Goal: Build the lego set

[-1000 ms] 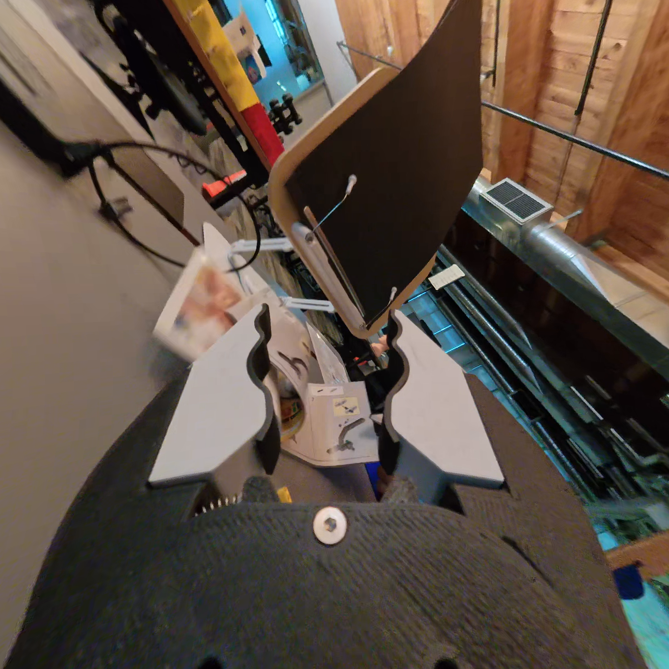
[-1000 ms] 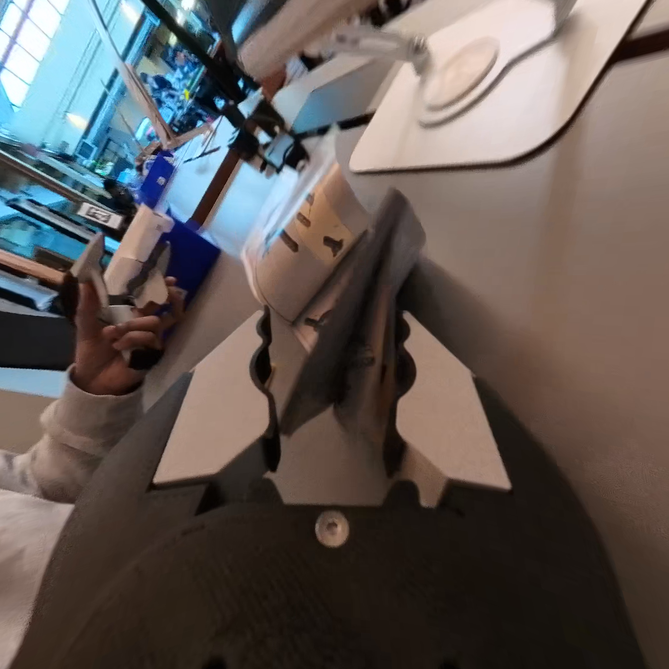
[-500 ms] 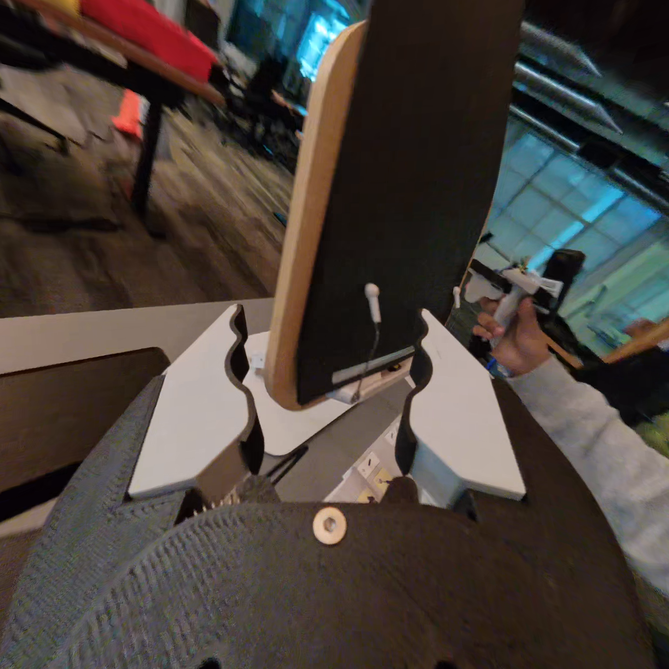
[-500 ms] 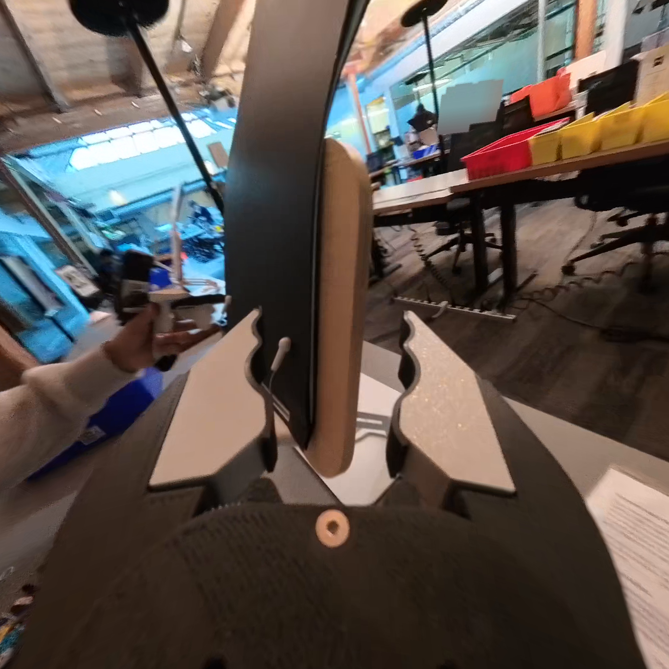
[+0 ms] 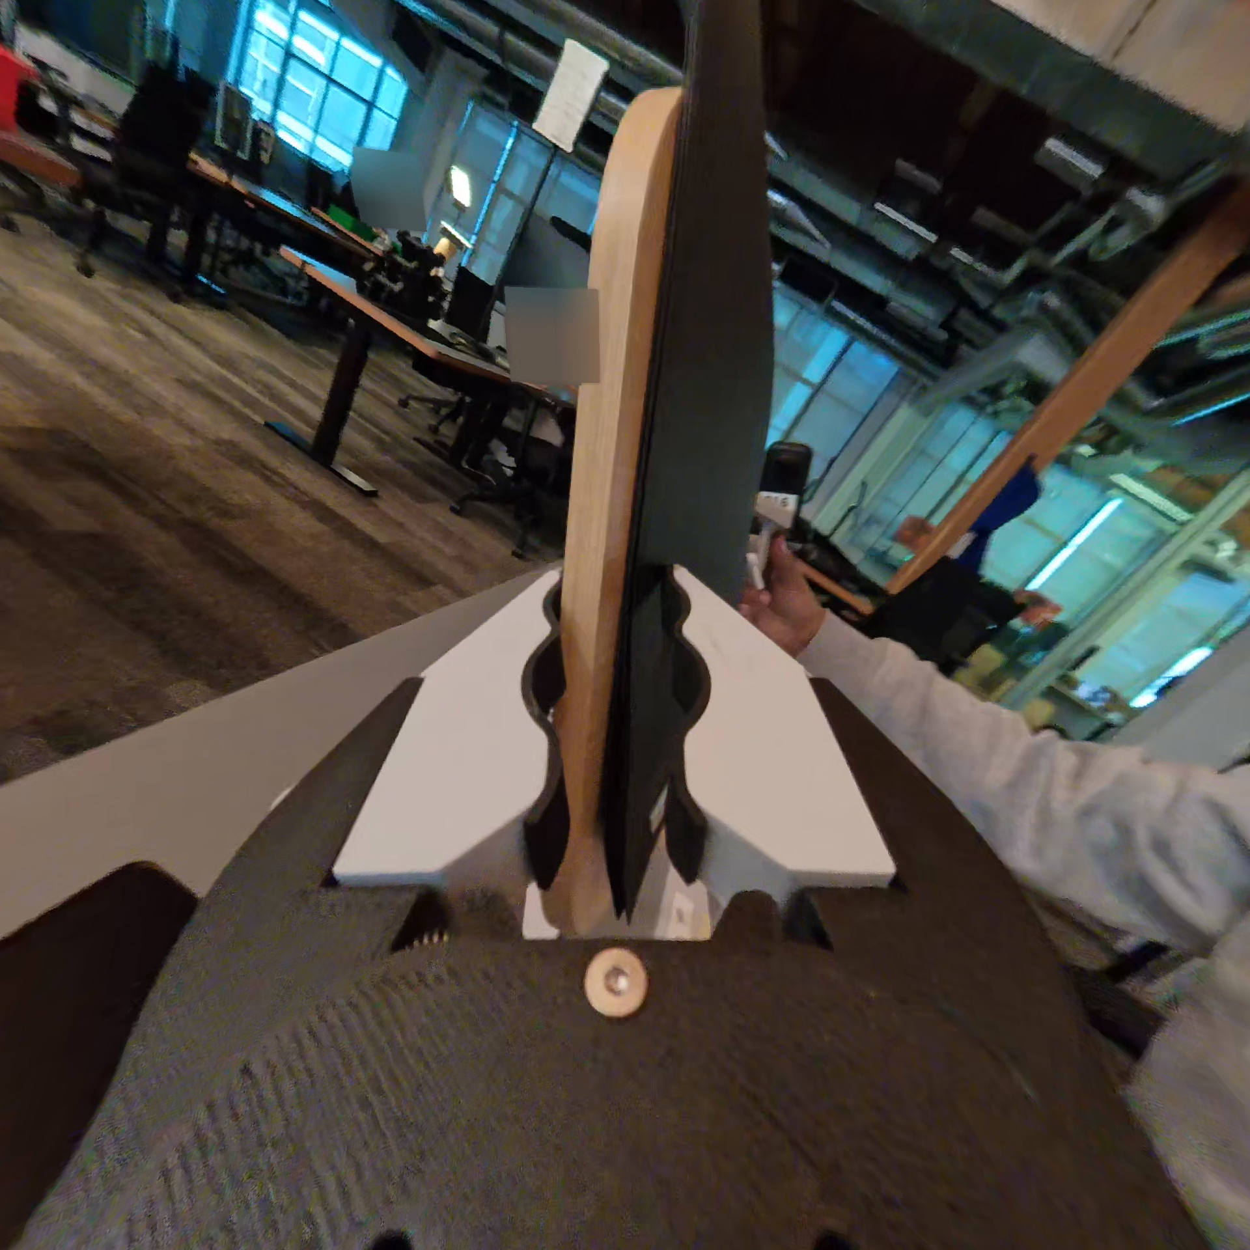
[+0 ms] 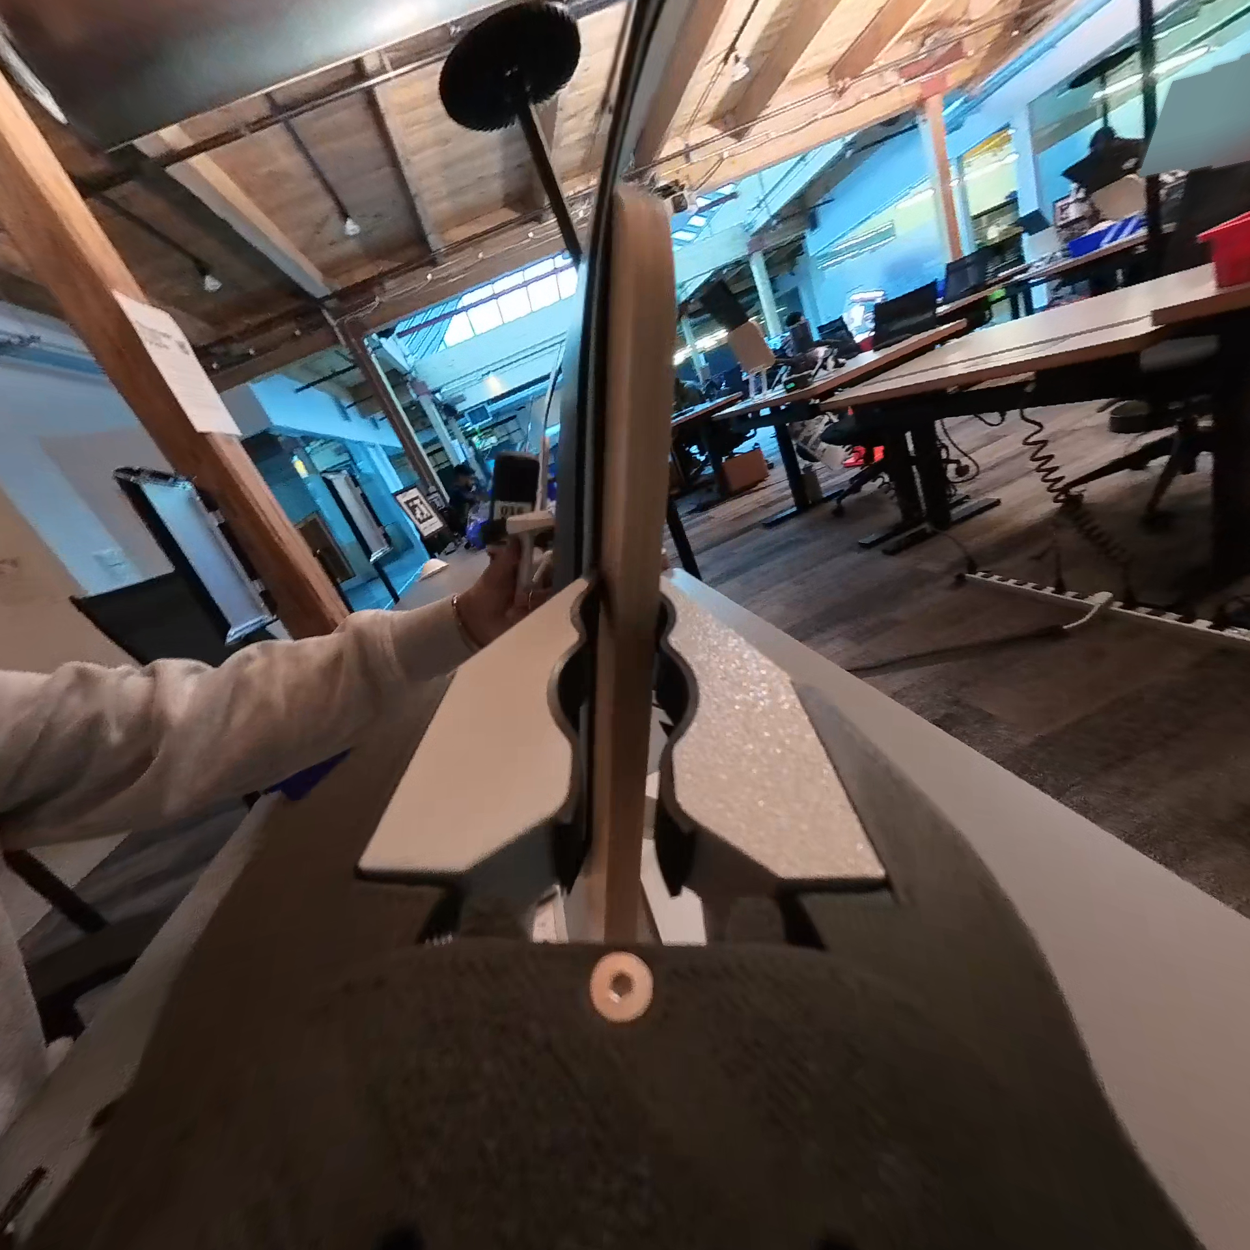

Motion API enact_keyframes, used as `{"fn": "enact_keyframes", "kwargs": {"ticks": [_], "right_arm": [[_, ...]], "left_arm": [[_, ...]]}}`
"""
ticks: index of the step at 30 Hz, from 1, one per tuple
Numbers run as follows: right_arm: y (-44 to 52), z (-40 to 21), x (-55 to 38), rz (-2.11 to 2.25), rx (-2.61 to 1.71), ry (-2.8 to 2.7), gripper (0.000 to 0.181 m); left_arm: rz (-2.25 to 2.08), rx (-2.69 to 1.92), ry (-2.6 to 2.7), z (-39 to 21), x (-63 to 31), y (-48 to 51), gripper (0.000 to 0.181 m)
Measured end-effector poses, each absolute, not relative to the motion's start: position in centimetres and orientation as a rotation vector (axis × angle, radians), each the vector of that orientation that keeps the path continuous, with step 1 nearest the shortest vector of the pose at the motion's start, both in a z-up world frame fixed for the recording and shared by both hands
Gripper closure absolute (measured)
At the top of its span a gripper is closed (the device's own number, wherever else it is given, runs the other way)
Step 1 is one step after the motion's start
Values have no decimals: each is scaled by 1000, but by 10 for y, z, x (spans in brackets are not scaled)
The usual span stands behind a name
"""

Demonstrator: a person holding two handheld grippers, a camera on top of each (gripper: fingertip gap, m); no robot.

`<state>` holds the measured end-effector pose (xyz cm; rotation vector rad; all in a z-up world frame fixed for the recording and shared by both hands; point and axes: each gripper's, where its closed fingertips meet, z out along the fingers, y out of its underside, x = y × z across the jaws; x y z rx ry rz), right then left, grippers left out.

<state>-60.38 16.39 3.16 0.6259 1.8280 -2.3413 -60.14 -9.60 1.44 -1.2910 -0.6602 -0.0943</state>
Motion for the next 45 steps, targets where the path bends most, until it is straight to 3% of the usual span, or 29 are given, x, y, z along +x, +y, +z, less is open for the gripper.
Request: {"fn": "enact_keyframes", "kwargs": {"ticks": [24,30,32,34,37,39,41,45], "right_arm": [[165,35,-604,-2555,559,1484,172],[190,67,-614,-2753,832,1992,151],[202,97,-613,-2847,872,2118,174],[202,111,-621,-2765,1005,2359,178],[192,124,-632,-2592,1189,2561,181],[195,131,-645,-2522,1465,2560,181],[194,130,-660,-2395,1727,2537,181],[170,123,-676,-2239,1850,2508,181]], "left_arm": [[6,-1144,-615,12,-594,-96,155],[140,-1176,-714,22,-598,-103,142],[221,-1127,-720,42,-600,-114,134],[300,-1065,-739,70,-605,-127,131],[380,-1041,-852,105,-621,-138,144],[401,-1059,-945,122,-631,-136,181],[435,-1073,-985,138,-639,-125,181],[596,-1238,-1135,137,-659,-114,181]]}}
